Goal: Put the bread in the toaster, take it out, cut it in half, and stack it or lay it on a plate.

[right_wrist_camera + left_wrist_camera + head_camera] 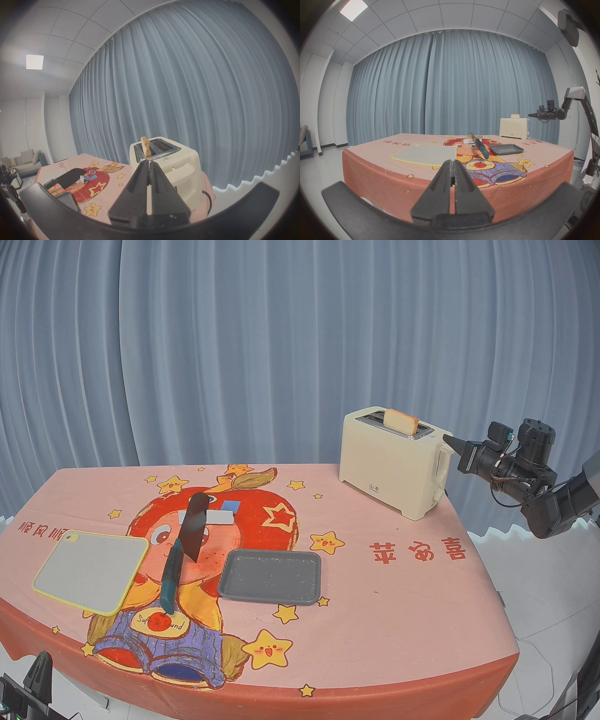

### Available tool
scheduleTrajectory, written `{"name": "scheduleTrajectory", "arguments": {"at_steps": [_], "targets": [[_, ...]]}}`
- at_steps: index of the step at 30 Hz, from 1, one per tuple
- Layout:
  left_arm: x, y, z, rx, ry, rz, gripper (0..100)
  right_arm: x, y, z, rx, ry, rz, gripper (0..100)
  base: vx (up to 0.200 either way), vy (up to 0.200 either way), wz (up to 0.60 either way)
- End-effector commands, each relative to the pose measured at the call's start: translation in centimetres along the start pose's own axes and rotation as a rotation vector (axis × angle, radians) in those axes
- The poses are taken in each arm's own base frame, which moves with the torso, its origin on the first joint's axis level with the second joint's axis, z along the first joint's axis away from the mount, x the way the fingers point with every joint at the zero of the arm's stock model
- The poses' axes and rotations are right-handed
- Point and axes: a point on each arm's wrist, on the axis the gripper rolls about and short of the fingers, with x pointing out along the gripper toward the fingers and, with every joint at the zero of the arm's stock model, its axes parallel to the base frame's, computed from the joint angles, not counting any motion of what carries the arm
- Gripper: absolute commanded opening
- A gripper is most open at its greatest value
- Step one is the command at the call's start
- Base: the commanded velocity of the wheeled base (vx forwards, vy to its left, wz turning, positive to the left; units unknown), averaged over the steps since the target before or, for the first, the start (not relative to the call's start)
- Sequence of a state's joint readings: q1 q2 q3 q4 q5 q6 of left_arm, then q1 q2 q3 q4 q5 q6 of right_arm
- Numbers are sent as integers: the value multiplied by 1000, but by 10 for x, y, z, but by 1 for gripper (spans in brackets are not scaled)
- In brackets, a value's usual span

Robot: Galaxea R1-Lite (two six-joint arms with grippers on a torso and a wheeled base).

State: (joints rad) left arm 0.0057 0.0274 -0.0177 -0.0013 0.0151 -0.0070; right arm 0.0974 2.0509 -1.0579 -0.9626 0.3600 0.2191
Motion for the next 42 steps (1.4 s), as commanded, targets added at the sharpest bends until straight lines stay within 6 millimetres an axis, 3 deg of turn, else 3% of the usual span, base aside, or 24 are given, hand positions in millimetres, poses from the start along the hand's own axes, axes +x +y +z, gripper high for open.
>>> {"name": "scheduleTrajectory", "arguments": {"at_steps": [1,42], "targets": [[1,0,-5,0,19,2,0,5,-6,-7,6,13,-8,0,0,0,0],[1,0,-5,0,19,1,0,1,-8,-10,6,26,-77,0,0,0,0]]}}
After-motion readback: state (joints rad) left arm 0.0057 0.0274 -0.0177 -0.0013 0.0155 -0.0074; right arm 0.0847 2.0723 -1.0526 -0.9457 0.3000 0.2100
